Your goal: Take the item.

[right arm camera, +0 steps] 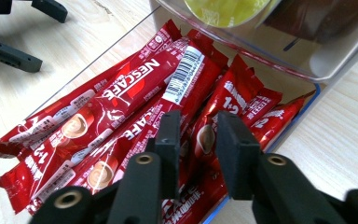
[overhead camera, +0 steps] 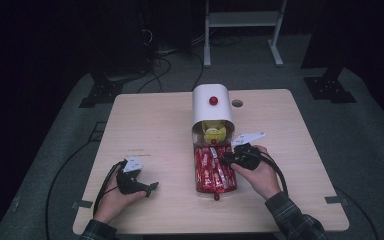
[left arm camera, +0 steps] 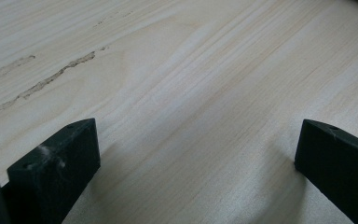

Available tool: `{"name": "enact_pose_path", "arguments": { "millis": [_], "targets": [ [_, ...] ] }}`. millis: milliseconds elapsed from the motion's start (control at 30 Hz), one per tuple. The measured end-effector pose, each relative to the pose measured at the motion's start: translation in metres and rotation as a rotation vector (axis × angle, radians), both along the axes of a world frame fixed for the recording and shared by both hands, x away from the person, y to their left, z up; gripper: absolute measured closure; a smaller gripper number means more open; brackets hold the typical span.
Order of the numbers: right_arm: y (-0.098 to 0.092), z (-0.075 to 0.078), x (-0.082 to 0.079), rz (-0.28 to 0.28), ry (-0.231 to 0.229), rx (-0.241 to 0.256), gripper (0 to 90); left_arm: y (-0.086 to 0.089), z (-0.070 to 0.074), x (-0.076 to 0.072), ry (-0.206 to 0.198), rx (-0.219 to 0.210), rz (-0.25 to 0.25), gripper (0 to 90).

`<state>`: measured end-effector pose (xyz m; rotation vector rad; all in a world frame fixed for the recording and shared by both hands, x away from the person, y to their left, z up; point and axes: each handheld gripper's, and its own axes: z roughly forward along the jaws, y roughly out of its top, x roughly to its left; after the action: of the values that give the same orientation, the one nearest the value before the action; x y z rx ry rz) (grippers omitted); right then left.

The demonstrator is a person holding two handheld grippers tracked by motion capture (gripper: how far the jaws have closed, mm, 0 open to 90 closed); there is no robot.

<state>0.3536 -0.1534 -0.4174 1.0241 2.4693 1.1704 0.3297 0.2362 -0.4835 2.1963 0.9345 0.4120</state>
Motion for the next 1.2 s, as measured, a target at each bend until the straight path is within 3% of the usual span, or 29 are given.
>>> {"name": "enact_pose_path", "arguments": {
  "millis": [400,1200],
  "targets": [
    [0.0,-0.002,0.001,-0.023,0.038,0.036,86.5,0.0,0.0,0.0,0.0,0.0,0.0,0.0],
    [-0.017,0.017,-0.012,-0.034,0.062,0.099,87.7,0.0,0.0,0.0,0.0,0.0,0.001,0.0]
  ]
}}
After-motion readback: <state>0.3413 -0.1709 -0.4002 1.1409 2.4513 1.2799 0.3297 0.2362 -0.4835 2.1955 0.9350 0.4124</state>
